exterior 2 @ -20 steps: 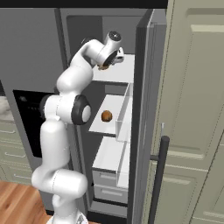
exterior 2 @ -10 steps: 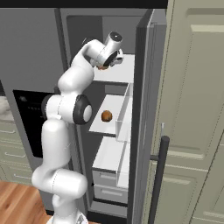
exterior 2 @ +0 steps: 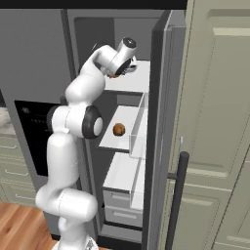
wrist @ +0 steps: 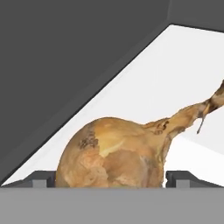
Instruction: Pick onion from the fridge and place it on the plate on the counter.
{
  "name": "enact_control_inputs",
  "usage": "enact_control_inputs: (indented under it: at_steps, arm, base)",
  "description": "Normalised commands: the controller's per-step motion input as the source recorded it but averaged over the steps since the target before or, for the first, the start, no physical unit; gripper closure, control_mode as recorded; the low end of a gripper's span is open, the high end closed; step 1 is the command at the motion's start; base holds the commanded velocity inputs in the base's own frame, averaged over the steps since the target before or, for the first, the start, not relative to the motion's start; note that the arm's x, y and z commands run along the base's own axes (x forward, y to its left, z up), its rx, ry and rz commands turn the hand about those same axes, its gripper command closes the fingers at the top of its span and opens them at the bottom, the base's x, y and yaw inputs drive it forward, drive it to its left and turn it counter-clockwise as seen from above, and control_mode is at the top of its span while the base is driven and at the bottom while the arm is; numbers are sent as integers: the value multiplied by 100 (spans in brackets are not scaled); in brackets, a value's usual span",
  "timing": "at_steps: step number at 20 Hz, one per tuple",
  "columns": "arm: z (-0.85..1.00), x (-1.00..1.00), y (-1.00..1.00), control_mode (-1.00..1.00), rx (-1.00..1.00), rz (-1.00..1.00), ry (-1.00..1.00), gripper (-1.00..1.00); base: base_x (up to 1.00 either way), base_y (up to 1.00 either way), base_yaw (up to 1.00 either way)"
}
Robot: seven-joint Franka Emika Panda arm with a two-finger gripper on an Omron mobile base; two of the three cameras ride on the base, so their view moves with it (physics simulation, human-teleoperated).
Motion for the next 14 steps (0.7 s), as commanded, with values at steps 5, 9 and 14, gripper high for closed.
enact_control_inputs:
  at_steps: [5,9,14]
  arm:
    - [-4,15,3,-100,0,5,-6,100]
    - [0,2,0,-100,0,3,-8,100]
    - [0,-28,-2,-100,0,-3,-1,100]
  base:
    - [0,0,0]
    - [0,0,0]
    - [0,0,0]
